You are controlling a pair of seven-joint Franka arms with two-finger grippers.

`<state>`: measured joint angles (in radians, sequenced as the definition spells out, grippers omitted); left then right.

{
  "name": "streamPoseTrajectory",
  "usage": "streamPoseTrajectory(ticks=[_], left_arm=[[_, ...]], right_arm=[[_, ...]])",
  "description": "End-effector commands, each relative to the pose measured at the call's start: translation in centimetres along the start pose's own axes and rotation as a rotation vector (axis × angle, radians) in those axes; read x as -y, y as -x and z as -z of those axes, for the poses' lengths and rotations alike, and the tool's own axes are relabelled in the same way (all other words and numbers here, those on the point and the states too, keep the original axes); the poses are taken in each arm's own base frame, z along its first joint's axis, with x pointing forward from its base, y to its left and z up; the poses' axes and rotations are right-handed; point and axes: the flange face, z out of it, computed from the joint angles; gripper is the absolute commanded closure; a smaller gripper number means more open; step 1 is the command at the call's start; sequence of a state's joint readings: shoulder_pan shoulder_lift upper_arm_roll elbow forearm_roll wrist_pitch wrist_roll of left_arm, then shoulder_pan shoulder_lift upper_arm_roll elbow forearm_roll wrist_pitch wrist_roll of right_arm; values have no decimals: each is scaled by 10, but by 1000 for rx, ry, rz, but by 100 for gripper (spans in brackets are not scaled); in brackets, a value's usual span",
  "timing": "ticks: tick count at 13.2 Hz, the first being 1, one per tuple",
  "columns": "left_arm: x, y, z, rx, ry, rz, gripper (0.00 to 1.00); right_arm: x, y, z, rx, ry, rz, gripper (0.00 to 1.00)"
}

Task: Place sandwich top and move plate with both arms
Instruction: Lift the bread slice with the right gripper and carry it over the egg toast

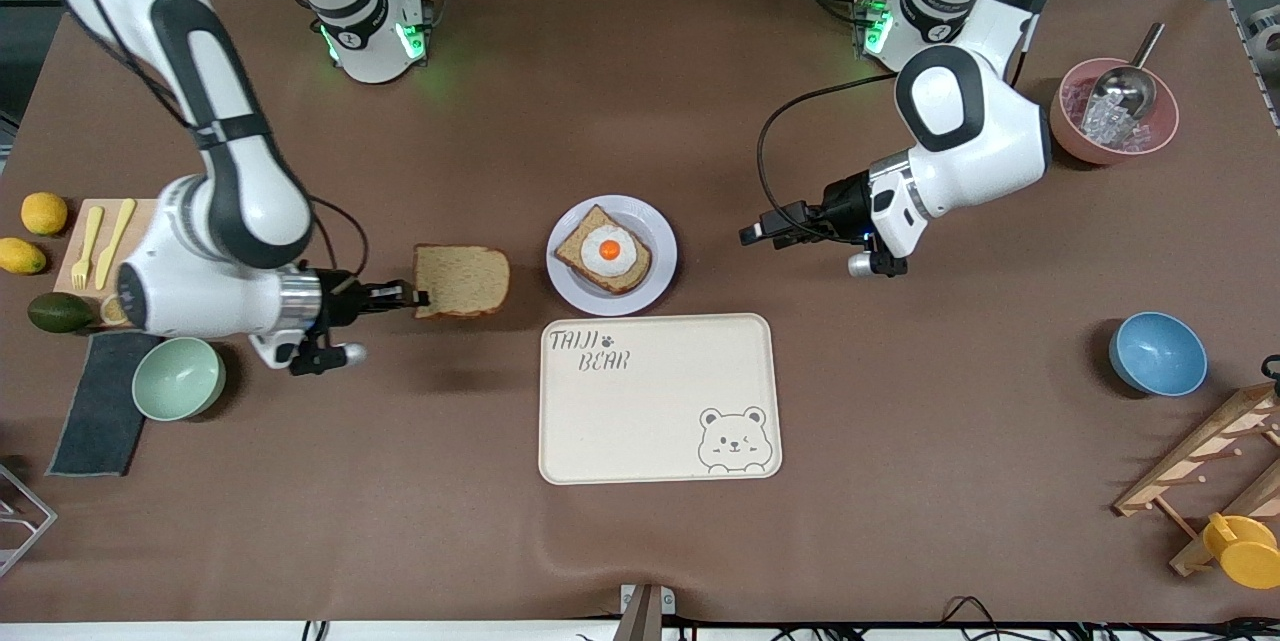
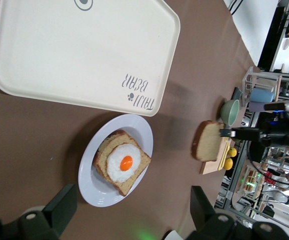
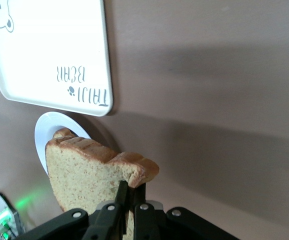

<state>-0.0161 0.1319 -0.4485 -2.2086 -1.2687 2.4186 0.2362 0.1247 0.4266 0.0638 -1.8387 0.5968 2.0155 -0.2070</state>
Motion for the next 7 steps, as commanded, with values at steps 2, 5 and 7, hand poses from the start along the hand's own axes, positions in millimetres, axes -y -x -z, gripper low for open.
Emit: streamPoseTrajectory(ticks=[2, 5, 7], left_arm=[[7, 8, -5, -20, 7, -12, 0], [4, 18, -16, -49, 61, 35, 0], [8, 21, -27, -58, 72, 36, 0]], right_arm=[[70, 20, -48, -50, 44, -59, 100], [101, 30, -76, -56, 58, -75, 100], [107, 35, -89, -63, 48, -80, 100]])
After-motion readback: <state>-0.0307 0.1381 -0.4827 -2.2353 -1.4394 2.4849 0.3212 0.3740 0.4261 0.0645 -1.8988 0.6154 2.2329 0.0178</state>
